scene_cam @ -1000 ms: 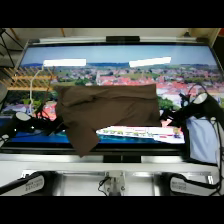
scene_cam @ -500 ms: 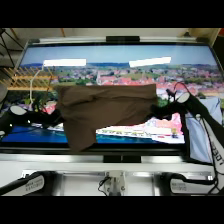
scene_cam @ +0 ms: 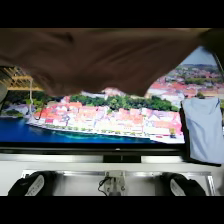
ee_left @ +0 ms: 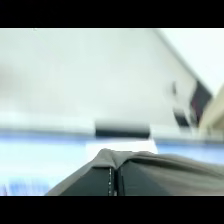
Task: Fold the shirts.
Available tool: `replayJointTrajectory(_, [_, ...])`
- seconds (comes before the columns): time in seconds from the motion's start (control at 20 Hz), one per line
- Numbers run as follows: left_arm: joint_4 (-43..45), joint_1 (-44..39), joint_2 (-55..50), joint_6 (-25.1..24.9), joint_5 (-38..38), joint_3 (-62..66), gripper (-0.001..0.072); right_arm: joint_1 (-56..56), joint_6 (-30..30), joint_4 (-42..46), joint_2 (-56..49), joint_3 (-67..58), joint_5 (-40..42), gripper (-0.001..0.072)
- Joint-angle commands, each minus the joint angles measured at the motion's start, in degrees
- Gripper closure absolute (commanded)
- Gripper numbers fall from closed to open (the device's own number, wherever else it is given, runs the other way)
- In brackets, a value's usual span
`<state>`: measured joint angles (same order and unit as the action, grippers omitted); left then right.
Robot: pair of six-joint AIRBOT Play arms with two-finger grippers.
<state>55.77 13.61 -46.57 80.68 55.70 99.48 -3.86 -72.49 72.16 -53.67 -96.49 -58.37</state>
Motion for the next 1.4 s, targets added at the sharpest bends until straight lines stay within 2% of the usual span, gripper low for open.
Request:
replayJointTrajectory(0.0, [12.33,0.48,9.31,12.26,-0.04,16.37,0.0677,0.04,0.87,5.64,13.22,-8.74,2.93,0.0645])
replayJointTrajectory(0.15, [16.06,0.48,13.25,13.11,11.96,16.48,0.0677,0.04,-6.12,11.3,18.58,-8.74,-3.74,0.0644])
replayJointTrajectory(0.25, [16.26,0.48,12.72,13.09,19.1,15.82,0.0676,0.04,-7.58,14.64,18.47,-8.72,-11.98,0.0644])
replayJointTrajectory(0.5, [15.96,0.24,9.35,13.05,22.64,3.93,0.0675,0.04,-7.89,14.95,8.37,-7.58,-33.38,0.0644])
replayJointTrajectory(0.65, [13.11,0.24,3.52,11.37,22.08,-6.69,0.0675,0.04,-7.17,15.37,-0.39,-0.92,-35.87,0.0643])
replayJointTrajectory(0.75, [10.86,0.13,-2.43,9.31,18.99,-13.97,0.0675,0.04,-6.88,16.74,-7.32,6.32,-30.69,0.0643])
replayJointTrajectory(0.9, [10.19,-2.67,-14.75,6.88,9.88,-20.87,0.0675,0.04,-8.79,13.53,-20.35,11.34,-18.14,0.0644])
replayJointTrajectory(1.1, [9.94,-9.11,-35.69,6.99,-4.22,-19.89,0.0675,0.04,-12.79,8.07,-36.39,11.32,2.01,0.0644])
replayJointTrajectory(1.35, [0.55,-11.43,-52.04,7.02,-18.14,-13.6,0.0674,0.07,-12.76,-2.12,-44.46,11.32,23.58,0.0644])
